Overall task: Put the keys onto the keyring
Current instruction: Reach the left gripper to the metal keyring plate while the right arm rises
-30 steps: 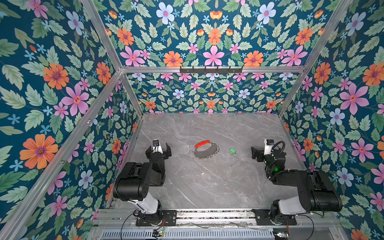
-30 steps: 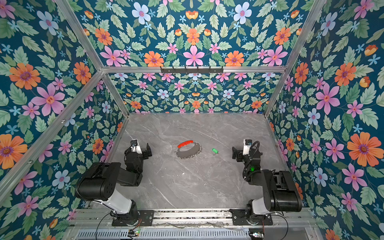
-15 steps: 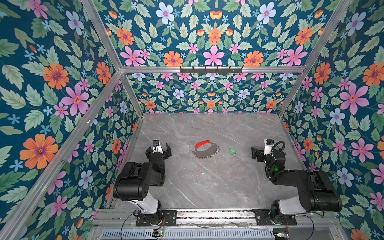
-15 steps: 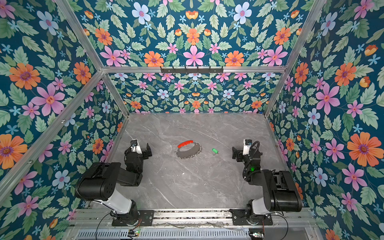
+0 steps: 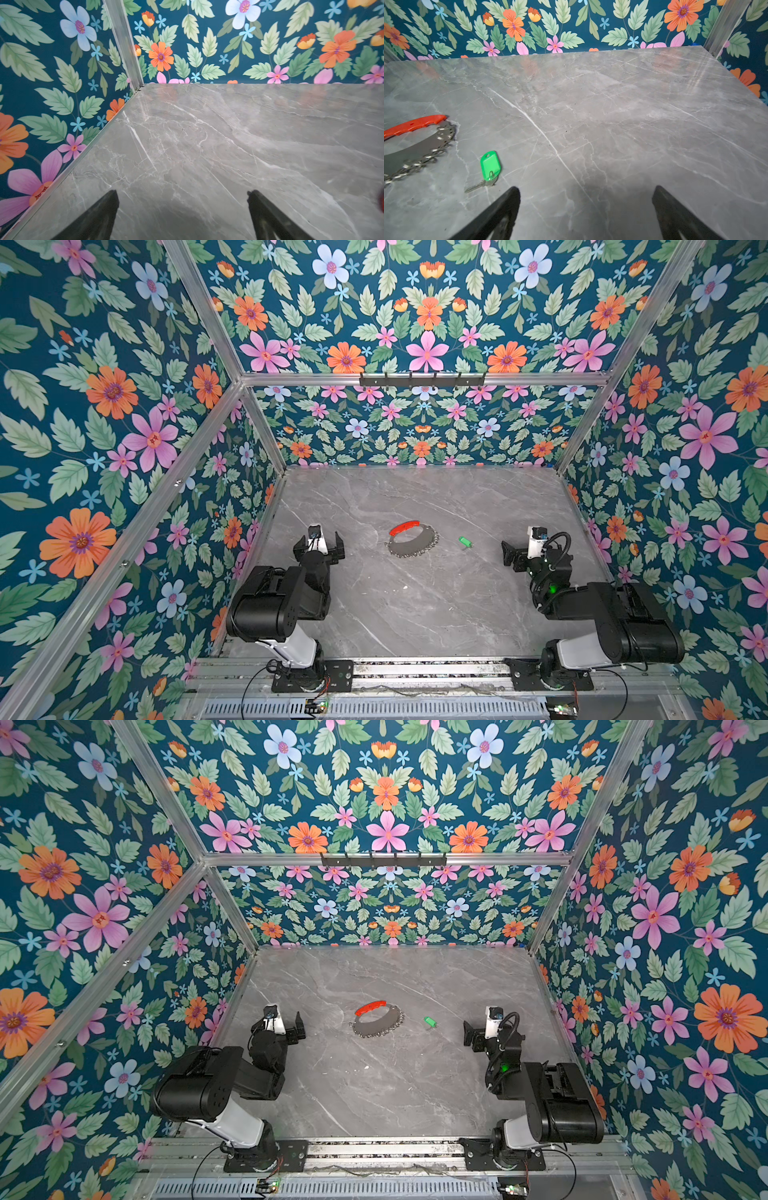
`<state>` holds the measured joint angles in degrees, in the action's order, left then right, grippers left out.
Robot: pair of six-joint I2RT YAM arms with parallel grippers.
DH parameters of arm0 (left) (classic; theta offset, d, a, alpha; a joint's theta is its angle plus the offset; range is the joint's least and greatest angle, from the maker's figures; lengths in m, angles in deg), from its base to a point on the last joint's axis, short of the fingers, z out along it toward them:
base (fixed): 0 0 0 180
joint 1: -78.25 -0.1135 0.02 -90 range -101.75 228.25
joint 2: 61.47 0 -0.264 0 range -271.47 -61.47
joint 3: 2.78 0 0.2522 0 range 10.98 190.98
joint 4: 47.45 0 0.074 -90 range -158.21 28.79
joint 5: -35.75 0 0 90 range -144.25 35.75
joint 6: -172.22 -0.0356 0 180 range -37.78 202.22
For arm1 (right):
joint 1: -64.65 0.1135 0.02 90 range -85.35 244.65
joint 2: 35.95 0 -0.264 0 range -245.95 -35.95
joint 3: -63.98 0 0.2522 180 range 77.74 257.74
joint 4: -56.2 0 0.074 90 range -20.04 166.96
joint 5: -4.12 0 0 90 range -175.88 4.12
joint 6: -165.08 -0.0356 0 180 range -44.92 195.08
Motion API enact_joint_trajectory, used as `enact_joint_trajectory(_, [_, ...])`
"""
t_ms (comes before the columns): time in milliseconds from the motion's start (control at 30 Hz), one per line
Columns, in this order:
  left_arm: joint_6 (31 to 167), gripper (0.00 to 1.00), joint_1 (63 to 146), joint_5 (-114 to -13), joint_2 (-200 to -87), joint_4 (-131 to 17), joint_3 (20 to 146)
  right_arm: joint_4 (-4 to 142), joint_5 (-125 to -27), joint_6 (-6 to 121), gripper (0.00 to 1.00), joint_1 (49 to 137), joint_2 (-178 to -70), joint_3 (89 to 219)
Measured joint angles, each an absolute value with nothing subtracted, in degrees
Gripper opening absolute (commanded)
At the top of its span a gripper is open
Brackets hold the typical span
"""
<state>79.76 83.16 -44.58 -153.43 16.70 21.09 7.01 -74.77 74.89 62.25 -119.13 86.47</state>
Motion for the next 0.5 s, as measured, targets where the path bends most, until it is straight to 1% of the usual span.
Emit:
enact_joint_trajectory(67, [78.85, 1.0, 83.16, -46.35, -153.26, 18.65, 19.69, 4.51, -75.92, 75.27, 0.99, 63.41, -118.6, 84.72])
enact_joint_trajectory(133, [78.17, 1.0, 83.2, -48.21, -151.92, 20.13, 17.96, 4.08, -78.66, 75.75, 0.99, 65.71, -114.87, 83.15])
enact_joint_trajectory(200, [77.56, 1.0, 83.48, -49.26, -147.6, 18.87, 17.57, 6.79, -83.25, 77.39, 0.99, 69.79, -106.91, 83.04])
enact_joint_trajectory(233, [77.29, 1.0, 83.99, -49.32, -144.32, 16.9, 18.27, 10.35, -84.89, 78.26, 0.99, 72.22, -101.71, 84.2])
enact_joint_trajectory(267, [77.12, 1.0, 84.58, -49.67, -140.93, 13.8, 19.6, 15.22, -86.26, 78.57, 0.99, 73.99, -96.97, 86.21])
enact_joint_trajectory(333, [77.38, 1.0, 86.04, -51.22, -133.08, 2.32, 25.92, 28.49, -90.59, 76.97, 0.99, 75.87, -87.57, 94.06])
enact_joint_trajectory(433, [79.76, 1.0, 87.48, -53.67, -127.66, -14.22, 38.27, 44.91, -100.43, 67.49, 0.99, 76.22, -82.91, 105.16])
enact_joint_trajectory(500, [82.45, 1.0, 87.83, -54.31, -126.88, -24.06, 45.18, 54.22, -106.3, 59.55, 0.99, 76.33, -82.96, 108.61])
